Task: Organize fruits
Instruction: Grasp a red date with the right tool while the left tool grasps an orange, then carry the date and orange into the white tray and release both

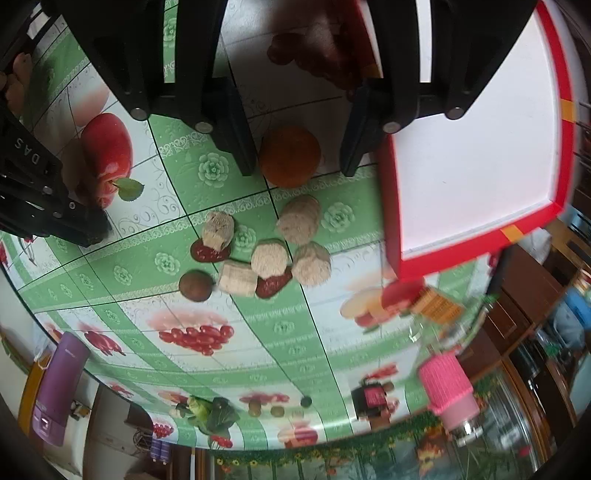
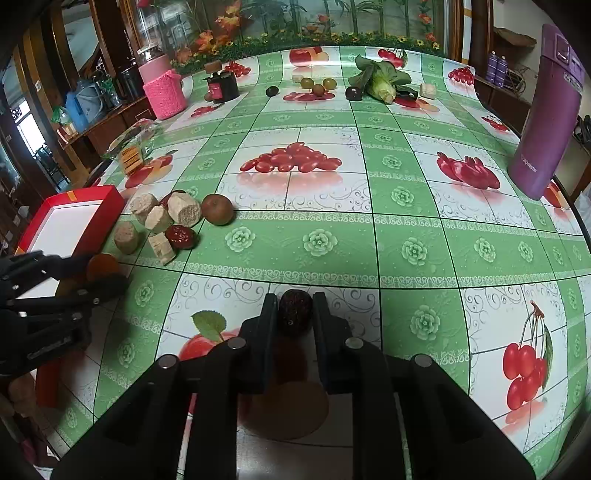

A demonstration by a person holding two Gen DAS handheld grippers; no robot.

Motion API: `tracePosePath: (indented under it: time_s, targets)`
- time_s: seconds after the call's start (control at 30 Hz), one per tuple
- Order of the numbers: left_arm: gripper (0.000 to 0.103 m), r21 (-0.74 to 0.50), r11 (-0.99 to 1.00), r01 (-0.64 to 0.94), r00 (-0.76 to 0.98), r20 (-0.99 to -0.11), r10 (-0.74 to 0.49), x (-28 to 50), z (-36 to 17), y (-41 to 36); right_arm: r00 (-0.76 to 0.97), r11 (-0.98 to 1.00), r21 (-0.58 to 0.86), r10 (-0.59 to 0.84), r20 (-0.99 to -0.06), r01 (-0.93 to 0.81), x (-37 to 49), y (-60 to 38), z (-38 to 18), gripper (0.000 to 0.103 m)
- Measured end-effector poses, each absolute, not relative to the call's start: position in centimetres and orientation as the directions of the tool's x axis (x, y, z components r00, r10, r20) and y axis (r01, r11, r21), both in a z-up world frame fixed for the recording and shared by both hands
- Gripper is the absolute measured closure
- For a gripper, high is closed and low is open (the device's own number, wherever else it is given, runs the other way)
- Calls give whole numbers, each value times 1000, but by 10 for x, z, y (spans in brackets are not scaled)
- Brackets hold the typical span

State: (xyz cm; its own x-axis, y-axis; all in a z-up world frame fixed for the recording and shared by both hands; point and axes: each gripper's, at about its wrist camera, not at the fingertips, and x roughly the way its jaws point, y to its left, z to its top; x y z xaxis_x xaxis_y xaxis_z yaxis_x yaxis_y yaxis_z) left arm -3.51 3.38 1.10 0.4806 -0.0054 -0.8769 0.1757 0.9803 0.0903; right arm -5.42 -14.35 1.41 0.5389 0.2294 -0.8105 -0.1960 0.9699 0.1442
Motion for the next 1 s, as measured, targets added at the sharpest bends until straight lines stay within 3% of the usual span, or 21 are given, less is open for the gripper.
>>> tracePosePath:
  time_s: [0.13,0.33,0.57,0.77,1.0]
  targets:
    - [71,26,984,176,478,-876,-63,-33,10,38,538,970,147,231,-811,-194,-54,-144,14,83]
    - [72,11,985,174,505,-859,-80,-43,20,40,528,961,195,272,-805,-198,-60,-144,20,83]
    - [72,-7,989,150,638,-763,-102,-83,74,67,526,933,226,347,-777,-281,-71,-111,44,83]
    - [72,-9,1000,8,697,-717,-12,-108,95,133,501,874,256,452,-738,-412,-82,-44,66,82]
    - [72,6,986,-167,676,-727,119,-121,83,200,449,796,263,542,-710,-544,-90,39,76,82]
